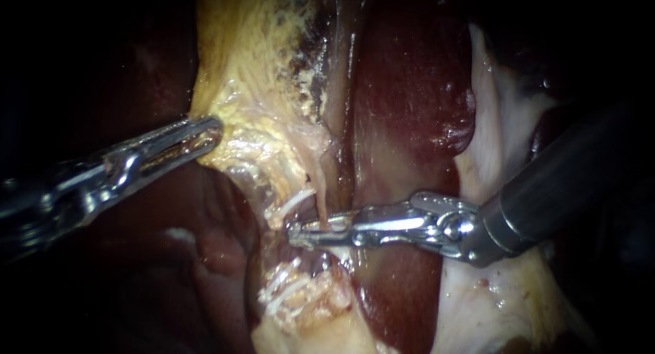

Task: Going back second clip right tube

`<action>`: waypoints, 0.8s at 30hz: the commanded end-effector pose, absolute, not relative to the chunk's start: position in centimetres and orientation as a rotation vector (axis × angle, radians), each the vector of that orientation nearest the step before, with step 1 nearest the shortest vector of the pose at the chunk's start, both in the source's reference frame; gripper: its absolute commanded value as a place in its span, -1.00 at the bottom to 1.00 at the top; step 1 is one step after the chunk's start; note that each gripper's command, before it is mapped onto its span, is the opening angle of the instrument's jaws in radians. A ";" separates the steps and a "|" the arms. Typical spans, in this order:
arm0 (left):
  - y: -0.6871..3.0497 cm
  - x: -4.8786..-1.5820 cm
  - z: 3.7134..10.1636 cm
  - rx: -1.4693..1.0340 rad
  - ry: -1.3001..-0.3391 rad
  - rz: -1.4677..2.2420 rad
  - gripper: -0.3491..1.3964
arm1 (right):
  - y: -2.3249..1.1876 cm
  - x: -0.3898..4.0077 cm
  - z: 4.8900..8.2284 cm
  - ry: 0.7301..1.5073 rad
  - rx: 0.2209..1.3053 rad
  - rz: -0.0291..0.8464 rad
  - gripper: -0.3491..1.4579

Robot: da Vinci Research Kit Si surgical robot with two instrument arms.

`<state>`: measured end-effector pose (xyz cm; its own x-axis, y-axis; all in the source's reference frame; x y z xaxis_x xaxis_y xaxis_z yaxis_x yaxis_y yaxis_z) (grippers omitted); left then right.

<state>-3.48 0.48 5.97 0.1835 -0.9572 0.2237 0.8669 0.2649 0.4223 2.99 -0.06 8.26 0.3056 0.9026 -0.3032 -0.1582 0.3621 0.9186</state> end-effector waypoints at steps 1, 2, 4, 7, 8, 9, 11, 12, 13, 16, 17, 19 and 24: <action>0.48 -3.48 5.97 0.217 -0.490 -1.302 -1.00 | -0.06 3.00 8.27 1.000 0.927 0.856 -1.00; 0.48 -3.48 5.97 0.216 -0.489 -1.304 -1.00 | -0.06 3.00 8.27 1.000 0.927 0.856 -1.00; 0.48 -3.48 5.97 0.215 -0.489 -1.307 -1.00 | -0.07 3.00 8.27 1.000 0.926 0.855 -1.00; 0.48 -3.48 5.97 0.210 -0.487 -1.310 -1.00 | -0.09 2.99 8.30 1.001 0.925 0.852 -0.39; 0.48 -3.48 5.97 0.209 -0.486 -1.311 -1.00 | -0.10 2.99 8.31 0.999 0.928 0.857 -0.23; 0.48 -3.48 5.97 0.209 -0.486 -1.312 -1.00 | -0.10 2.99 8.32 1.014 0.905 0.821 -0.08; 0.48 -3.48 5.97 0.208 -0.485 -1.313 -1.00 | -0.08 2.99 8.33 1.041 0.857 0.752 0.02; 0.48 -3.48 5.97 0.208 -0.485 -1.314 -1.00 | -0.06 2.99 8.33 1.052 0.844 0.733 0.04; 0.48 -3.48 5.97 0.210 -0.486 -1.314 -1.00 | -0.05 2.98 8.34 1.061 0.832 0.721 0.05; 0.48 -3.48 5.97 0.209 -0.485 -1.315 -1.00 | -0.02 2.92 8.37 1.074 0.803 0.706 0.05; 0.48 -3.48 5.96 0.209 -0.485 -1.315 -1.00 | -0.01 2.90 8.38 1.076 0.797 0.703 0.05; 0.48 -3.48 5.96 0.212 -0.486 -1.315 -1.00 | 0.03 2.85 8.40 1.082 0.779 0.694 0.05; 0.47 -3.48 5.96 0.212 -0.486 -1.315 -1.00 | 0.07 2.80 8.41 1.090 0.763 0.672 0.05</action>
<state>-3.48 0.47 5.96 0.1711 -0.9601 0.2214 0.8736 0.2517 0.4165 2.81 0.07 8.40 0.3220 0.7897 -0.5221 -0.1017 0.5772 0.8103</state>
